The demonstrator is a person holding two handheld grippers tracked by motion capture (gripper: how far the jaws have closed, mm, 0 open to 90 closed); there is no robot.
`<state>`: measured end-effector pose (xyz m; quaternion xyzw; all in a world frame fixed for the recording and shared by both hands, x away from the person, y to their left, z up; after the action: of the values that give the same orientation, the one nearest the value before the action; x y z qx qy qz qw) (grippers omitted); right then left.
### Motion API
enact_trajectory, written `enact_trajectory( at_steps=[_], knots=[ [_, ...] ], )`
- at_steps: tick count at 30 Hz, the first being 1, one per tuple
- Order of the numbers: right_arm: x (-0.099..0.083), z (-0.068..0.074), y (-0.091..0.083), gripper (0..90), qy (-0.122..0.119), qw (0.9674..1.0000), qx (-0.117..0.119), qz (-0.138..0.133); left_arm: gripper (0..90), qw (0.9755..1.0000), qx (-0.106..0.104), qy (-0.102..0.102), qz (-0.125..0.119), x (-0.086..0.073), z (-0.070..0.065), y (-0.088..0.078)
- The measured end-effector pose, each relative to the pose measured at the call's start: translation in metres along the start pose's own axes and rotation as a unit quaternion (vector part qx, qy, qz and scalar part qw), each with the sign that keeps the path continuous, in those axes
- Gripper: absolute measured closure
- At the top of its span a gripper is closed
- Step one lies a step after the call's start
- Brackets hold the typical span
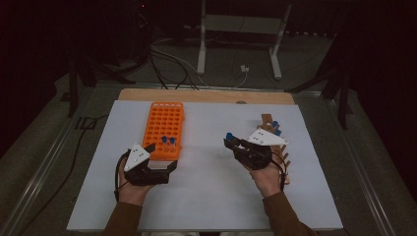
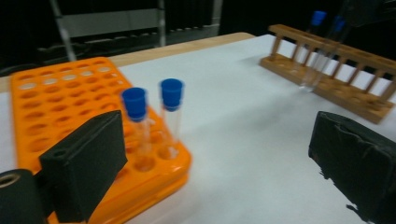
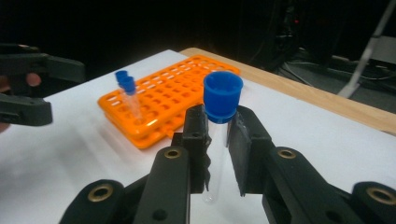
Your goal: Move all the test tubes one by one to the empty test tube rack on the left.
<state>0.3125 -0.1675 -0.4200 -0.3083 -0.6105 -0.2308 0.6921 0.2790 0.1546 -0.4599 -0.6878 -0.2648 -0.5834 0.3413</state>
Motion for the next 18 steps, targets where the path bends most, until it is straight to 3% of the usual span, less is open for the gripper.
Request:
enact_trajectory(
  at_steps=[7, 10, 18],
  knots=[
    [-0.002, 0.012, 0.006, 77.1, 0.010, 0.9997, 0.022, -0.003, 8.7, 0.9998, -0.018, 0.002, 0.003, 0.001, -0.013, 0.009],
    [-0.002, 0.018, 0.009, 77.1, 0.015, 0.9994, 0.031, -0.003, 15.3, 0.9993, -0.036, 0.003, 0.001, 0.001, -0.018, 0.013],
    [-0.005, 0.039, 0.018, 77.1, 0.022, 0.9975, 0.067, 0.000, 17.6, 0.9988, -0.047, 0.010, 0.006, 0.000, -0.029, 0.022]
  ],
)
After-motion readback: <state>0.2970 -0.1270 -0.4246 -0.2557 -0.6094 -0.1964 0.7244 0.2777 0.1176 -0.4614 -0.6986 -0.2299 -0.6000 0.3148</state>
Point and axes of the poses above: each handheld gripper's, and its own axes: y roughly forward along the jaws, x roughly out of its top, z roughly to its left, the point moved 1 cm from there along y, roughly forward along the jaws, and after that the axes turned 13 degrees about -z, right-handed, at the moved point
